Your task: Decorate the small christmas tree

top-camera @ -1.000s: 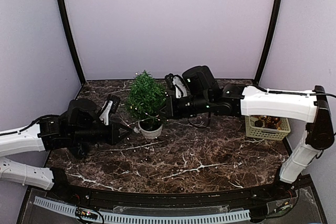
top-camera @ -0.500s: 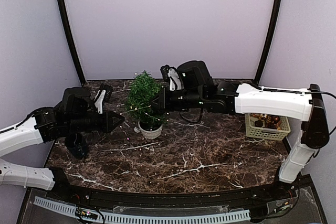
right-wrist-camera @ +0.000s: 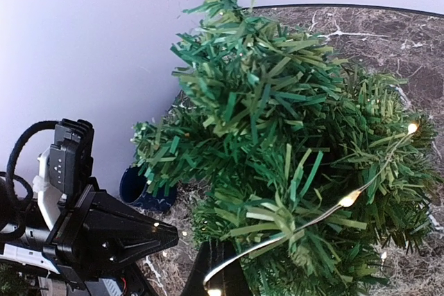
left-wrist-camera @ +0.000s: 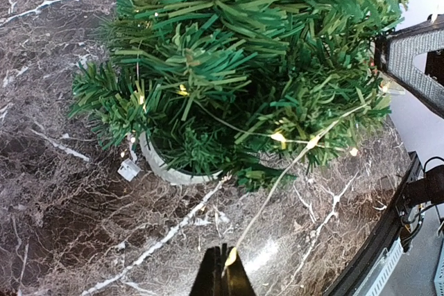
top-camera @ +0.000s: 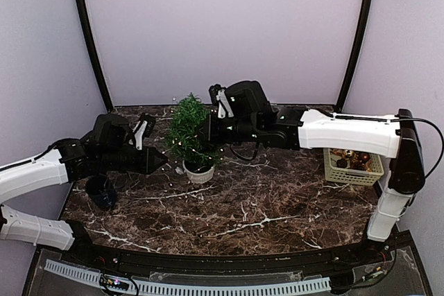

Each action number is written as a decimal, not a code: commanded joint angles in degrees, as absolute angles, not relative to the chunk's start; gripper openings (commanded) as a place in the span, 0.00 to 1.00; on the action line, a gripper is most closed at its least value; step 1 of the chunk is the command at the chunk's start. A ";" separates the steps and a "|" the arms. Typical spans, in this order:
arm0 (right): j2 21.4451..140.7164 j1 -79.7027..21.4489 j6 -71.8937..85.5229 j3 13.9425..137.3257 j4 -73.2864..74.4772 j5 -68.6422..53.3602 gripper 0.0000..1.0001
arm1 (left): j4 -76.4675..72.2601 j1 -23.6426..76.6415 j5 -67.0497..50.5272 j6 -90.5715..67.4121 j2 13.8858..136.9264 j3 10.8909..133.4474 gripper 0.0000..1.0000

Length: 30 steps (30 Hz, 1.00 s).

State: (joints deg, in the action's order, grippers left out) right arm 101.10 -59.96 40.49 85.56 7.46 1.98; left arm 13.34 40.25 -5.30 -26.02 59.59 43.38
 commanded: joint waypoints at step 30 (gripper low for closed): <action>82.42 -69.66 36.17 52.97 -4.18 4.68 0.76 | 10.02 37.65 -12.77 -28.38 62.06 44.58 0.00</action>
State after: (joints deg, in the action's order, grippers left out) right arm 80.60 -65.95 35.68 57.41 2.39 3.95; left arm 10.83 38.02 -12.23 -27.75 62.59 43.81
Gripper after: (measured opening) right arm 0.754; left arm 0.018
